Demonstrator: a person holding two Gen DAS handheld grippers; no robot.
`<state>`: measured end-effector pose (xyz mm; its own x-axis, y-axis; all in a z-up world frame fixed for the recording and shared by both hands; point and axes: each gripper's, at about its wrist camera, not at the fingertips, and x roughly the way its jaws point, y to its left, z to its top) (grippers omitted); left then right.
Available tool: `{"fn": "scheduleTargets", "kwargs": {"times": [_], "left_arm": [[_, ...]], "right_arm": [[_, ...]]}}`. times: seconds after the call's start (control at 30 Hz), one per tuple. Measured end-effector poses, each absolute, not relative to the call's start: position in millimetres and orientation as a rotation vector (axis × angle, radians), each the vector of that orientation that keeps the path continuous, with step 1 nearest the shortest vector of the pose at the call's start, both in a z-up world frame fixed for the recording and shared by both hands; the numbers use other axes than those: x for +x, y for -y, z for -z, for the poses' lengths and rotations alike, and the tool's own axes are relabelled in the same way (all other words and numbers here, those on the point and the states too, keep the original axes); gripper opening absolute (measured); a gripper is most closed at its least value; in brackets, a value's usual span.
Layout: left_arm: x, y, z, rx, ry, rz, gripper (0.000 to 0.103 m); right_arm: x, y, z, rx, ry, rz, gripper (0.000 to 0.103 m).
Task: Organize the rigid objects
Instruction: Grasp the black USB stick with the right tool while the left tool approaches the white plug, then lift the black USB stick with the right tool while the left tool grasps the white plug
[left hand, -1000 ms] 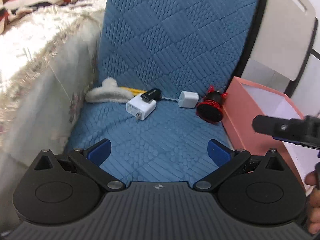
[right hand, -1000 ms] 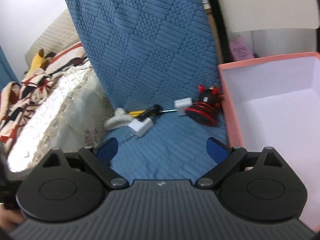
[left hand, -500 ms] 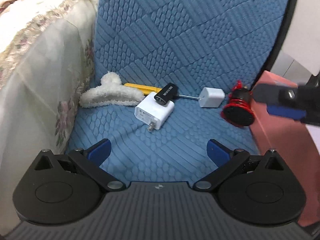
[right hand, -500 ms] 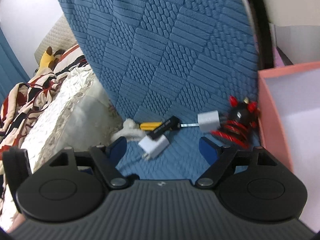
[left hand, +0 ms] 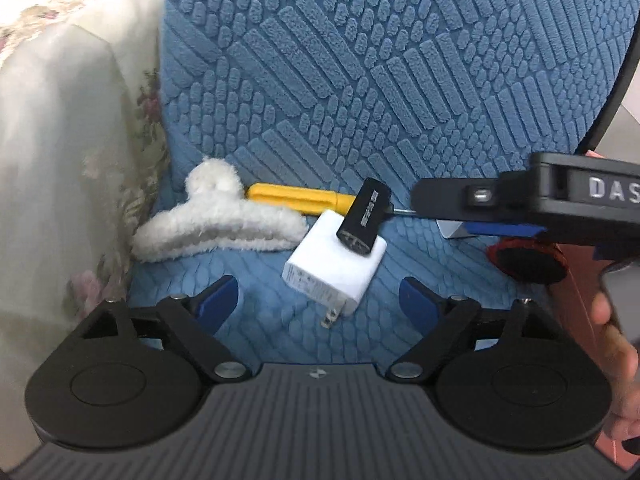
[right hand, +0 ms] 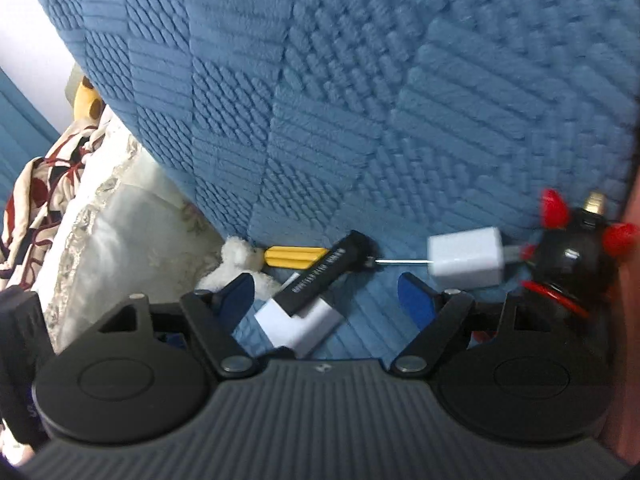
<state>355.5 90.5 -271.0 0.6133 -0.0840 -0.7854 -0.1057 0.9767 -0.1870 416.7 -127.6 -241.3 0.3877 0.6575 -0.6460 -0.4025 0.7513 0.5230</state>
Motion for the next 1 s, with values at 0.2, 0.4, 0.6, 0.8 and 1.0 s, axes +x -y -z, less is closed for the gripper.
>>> {"fn": "scheduleTargets", "kwargs": {"times": [0.2, 0.4, 0.6, 0.8, 1.0], "left_arm": [[367.6, -99.5, 276.5, -0.239, -0.932, 0.009, 0.076], [379.2, -107.0, 281.6, -0.269, -0.946, 0.06, 0.067], [388.8, -101.7, 288.1, -0.252, -0.958, 0.081, 0.067], [391.6, -87.4, 293.7, -0.209, -0.955, 0.079, 0.065], [388.3, -76.4, 295.2, -0.201, -0.951, 0.066, 0.064]], "right_arm": [[428.7, 102.0, 246.1, 0.272, -0.992, -0.705, 0.072], [438.9, 87.6, 258.3, 0.293, -1.067, -0.705, 0.064], [447.8, 83.4, 276.1, 0.348, -1.138, -0.708, 0.053], [451.7, 87.0, 280.0, 0.354, -1.139, -0.707, 0.029], [446.2, 96.3, 265.8, 0.302, -1.106, -0.707, 0.013]]}}
